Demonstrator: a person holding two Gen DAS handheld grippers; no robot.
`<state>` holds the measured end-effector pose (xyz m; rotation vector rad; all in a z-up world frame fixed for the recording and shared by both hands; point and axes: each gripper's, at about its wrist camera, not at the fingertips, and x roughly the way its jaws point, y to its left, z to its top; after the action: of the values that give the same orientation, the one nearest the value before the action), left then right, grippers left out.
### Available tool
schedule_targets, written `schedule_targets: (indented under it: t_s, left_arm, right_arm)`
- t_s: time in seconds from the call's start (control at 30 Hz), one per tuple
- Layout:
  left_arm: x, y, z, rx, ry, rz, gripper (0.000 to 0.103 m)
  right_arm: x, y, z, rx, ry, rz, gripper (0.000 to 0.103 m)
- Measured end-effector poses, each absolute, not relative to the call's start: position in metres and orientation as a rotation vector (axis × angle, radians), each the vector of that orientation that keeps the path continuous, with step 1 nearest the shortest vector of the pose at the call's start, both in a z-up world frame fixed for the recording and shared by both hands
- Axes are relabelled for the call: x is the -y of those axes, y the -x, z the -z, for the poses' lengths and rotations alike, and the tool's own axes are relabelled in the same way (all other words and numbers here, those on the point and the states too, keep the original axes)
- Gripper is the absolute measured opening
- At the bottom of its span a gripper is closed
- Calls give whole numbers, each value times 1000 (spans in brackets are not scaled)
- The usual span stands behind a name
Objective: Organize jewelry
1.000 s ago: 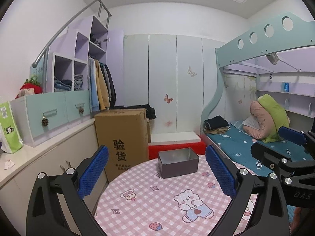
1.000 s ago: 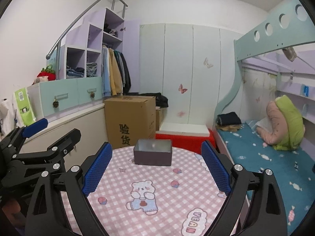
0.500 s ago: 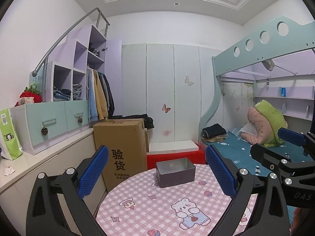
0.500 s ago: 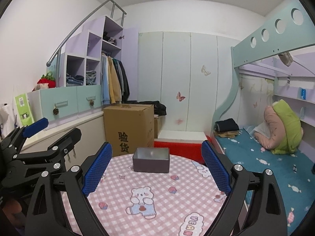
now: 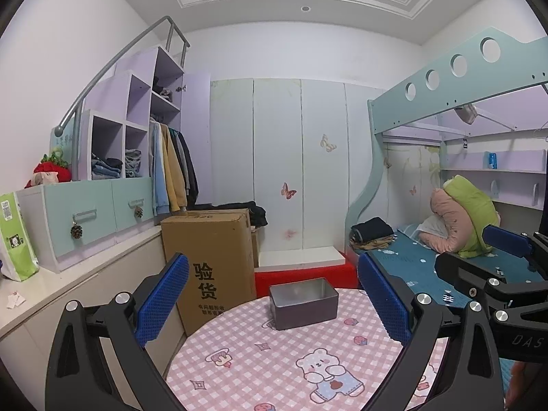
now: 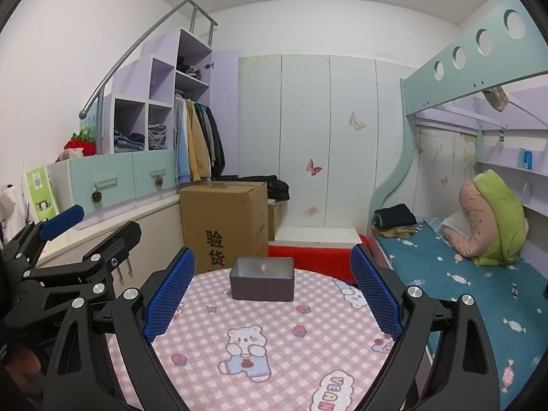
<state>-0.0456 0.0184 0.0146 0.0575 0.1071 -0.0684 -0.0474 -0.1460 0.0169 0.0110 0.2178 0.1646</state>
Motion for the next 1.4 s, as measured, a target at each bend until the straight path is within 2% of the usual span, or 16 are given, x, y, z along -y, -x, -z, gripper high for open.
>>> schedule_targets:
  t_s: [1.4]
  left_arm:
    - [-19,40,-15,-112,-63,74,96]
  right_arm:
    - [145,46,-13,-225,-16,-160,89]
